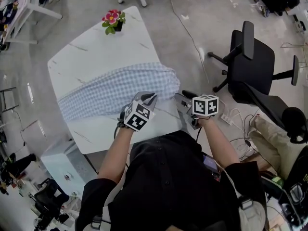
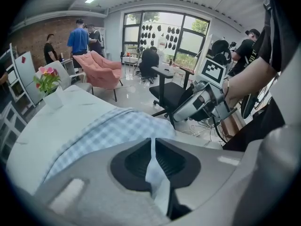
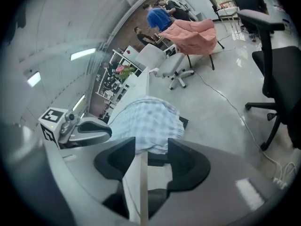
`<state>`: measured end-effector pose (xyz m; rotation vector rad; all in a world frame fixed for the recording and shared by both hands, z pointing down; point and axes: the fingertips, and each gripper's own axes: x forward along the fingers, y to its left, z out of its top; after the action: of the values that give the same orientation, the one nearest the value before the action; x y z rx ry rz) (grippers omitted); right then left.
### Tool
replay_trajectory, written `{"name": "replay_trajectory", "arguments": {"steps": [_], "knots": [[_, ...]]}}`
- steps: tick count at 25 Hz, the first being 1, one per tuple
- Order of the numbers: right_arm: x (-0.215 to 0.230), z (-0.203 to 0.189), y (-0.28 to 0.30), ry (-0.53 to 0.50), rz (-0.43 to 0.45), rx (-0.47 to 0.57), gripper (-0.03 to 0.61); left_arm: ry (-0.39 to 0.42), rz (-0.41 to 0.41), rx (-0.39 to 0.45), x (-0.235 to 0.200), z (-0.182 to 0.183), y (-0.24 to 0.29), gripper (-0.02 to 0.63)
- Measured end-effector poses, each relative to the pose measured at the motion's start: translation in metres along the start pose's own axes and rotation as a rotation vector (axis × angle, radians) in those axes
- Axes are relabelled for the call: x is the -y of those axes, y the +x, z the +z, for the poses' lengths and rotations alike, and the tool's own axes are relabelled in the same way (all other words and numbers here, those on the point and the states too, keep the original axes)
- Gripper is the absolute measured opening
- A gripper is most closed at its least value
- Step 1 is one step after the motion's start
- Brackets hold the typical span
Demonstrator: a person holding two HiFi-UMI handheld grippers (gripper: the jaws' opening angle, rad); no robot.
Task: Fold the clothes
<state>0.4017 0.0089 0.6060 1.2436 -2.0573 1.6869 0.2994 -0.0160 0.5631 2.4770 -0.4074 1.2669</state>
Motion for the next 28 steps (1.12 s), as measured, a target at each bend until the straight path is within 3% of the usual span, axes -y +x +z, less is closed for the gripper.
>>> {"name": "replay_trajectory", "arguments": {"steps": [6, 16, 21, 28], "knots": [[0.006, 0.008, 0.005, 0.038, 0.038, -0.016, 0.242, -0.017, 0.009, -0.003, 0.0, 0.005, 0.005, 0.037], [0.022, 0.033, 0.037, 0.046, 0.119, -0.09, 0.283, -0.114, 0.06, -0.022, -0.015, -0.009, 0.01, 0.037], [0.022, 0.031, 0.062, 0.065, 0.239, -0.151, 0.419, -0.161, 0.078, -0.013, -0.018, -0.013, 0.012, 0.037], [0.018, 0.023, 0.077, 0.188, 0.41, -0.217, 0.456, -0.203, 0.087, -0.03, -0.026, -0.025, 0.019, 0.037]]}}
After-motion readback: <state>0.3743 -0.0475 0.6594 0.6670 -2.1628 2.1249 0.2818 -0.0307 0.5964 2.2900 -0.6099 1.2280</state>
